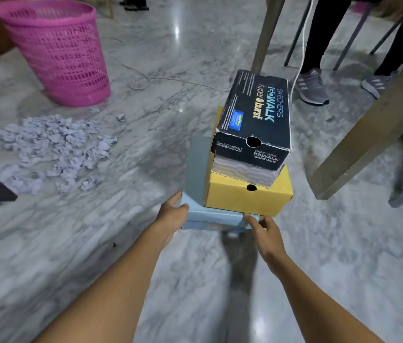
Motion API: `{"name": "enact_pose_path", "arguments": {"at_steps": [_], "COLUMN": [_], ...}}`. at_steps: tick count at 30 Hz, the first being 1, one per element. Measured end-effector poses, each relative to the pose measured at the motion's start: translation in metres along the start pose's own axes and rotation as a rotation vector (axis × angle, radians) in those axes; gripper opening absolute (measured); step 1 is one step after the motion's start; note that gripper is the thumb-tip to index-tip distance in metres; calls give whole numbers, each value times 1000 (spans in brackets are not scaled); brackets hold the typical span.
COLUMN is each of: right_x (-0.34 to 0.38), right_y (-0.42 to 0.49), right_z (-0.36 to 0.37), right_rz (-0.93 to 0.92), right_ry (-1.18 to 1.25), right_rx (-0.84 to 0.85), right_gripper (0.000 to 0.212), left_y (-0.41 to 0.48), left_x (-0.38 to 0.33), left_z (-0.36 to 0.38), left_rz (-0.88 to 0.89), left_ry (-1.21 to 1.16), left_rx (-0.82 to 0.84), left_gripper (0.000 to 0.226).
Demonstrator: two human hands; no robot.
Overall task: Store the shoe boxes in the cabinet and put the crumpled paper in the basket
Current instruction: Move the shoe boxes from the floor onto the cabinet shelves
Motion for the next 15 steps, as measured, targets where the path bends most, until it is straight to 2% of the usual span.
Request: {"name": "enact_pose_path", "arguments": {"at_steps": [6, 11, 15], "right_x": [-24, -35, -38], "right_y": [-60, -102, -131], "right_z": [47, 92, 124], "right_rz": [48, 73, 103], "right_ry": [17, 1, -30], "right_rx": [119, 233, 325], "right_gripper": [36, 28, 38], "left_y": [-51, -98, -134], "left_x": [58, 105, 143], "left_z": [-58, -104, -132], "left_rz": [-53, -144, -215], "left_ry": [14, -4, -81], "left_rx": [-69, -161, -227], "left_gripper": [50, 49, 46]}}
Point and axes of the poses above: each hand's wrist, its own y-axis towards the middle knuckle, its own z-axis out of the palm, x = y × z, the point moved 10 cm from there along y, towards the middle knuckle, and after that the axes turned 14 degrees about y, right-handed, at the moved point
